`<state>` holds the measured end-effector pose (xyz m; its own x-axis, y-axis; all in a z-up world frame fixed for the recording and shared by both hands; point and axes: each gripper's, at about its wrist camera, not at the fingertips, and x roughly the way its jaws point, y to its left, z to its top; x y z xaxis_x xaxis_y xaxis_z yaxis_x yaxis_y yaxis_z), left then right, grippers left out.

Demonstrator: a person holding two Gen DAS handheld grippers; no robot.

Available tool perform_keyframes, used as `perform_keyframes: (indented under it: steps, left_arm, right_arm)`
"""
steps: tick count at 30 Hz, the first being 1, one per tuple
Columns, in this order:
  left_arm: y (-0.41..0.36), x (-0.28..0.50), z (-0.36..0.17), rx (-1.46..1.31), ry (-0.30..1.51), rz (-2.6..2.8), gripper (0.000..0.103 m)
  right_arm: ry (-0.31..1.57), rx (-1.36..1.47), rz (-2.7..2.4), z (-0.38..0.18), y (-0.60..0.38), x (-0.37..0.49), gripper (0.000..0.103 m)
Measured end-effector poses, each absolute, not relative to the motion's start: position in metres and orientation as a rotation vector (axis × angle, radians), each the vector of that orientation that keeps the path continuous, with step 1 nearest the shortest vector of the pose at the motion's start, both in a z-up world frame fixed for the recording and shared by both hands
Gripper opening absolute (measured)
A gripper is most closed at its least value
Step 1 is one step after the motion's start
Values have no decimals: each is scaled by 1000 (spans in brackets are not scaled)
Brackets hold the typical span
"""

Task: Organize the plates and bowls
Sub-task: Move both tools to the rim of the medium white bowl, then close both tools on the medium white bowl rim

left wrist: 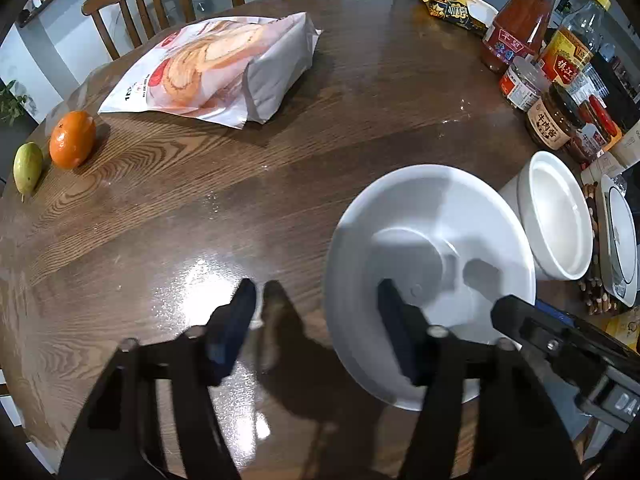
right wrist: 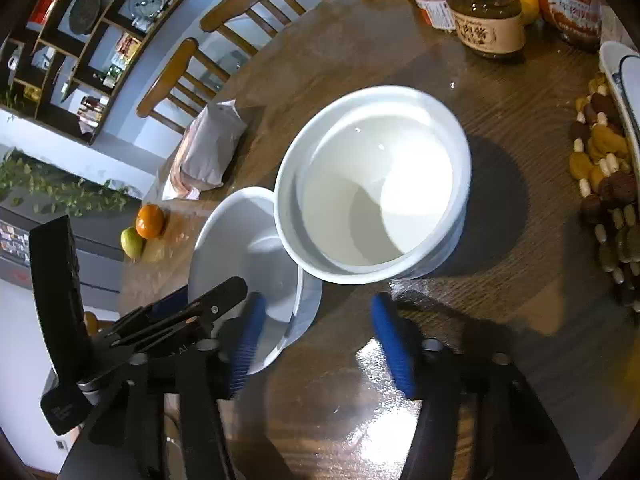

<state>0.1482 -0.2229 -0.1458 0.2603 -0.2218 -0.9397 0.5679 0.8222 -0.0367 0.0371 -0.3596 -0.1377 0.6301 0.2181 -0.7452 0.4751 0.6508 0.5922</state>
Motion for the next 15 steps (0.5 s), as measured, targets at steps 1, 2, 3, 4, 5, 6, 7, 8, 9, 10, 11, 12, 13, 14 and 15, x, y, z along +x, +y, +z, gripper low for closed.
perform_keyframes:
  steps: [1, 2, 3, 4, 5, 6, 7, 8, 9, 10, 11, 12, 13, 14, 15]
  left_arm:
    - [-223, 148, -146, 339, 1195, -551, 49]
    - [-223, 148, -146, 337, 1196, -556, 49]
    - [-223, 148, -146, 335, 1195, -558, 49]
    - [-222, 148, -145, 335, 1193, -557, 48]
    - [-222, 148, -145, 336, 1190, -557, 46]
    - [-222, 147, -145, 335, 1190, -561, 38]
    - [-222, 147, -145, 336, 1192, -562, 34]
    - [-222, 147, -146, 338, 1193, -564, 32]
    - [-222, 146, -146, 341, 1193, -565, 31]
    - [-223, 146, -147, 344, 1194, -565, 31]
    - [-223, 146, -147, 346, 1193, -566, 29]
    - [-223, 145, -147, 343, 1195, -574, 26]
    - [-224, 145, -148, 345, 1195, -577, 25]
    - [-226, 144, -147, 350, 1192, -579, 24]
    - [-227, 143, -148, 352, 1191, -583, 22]
  right_arm:
    - [907, 881, -169, -139, -360, 37, 49]
    - [909, 882, -167, -140, -359, 38, 49]
    - [912, 880, -166, -141, -359, 38, 48]
    - [914, 880, -165, -141, -359, 38, 47]
    - [915, 880, -162, -142, -358, 39, 44]
    - [916, 878, -161, -142, -357, 39, 43]
    - [917, 877, -161, -142, -357, 39, 43]
    - [918, 877, -160, -142, -357, 39, 42]
    - [918, 876, -160, -142, -357, 39, 42]
    - [918, 873, -160, -142, -357, 40, 42]
    - [918, 872, -160, -142, -356, 40, 41]
    - [918, 872, -158, -142, -357, 40, 38]
    - [917, 871, -155, -142, -357, 41, 37]
    - [915, 869, -152, -142, -357, 42, 34]
    - [915, 864, -150, -141, -357, 42, 30]
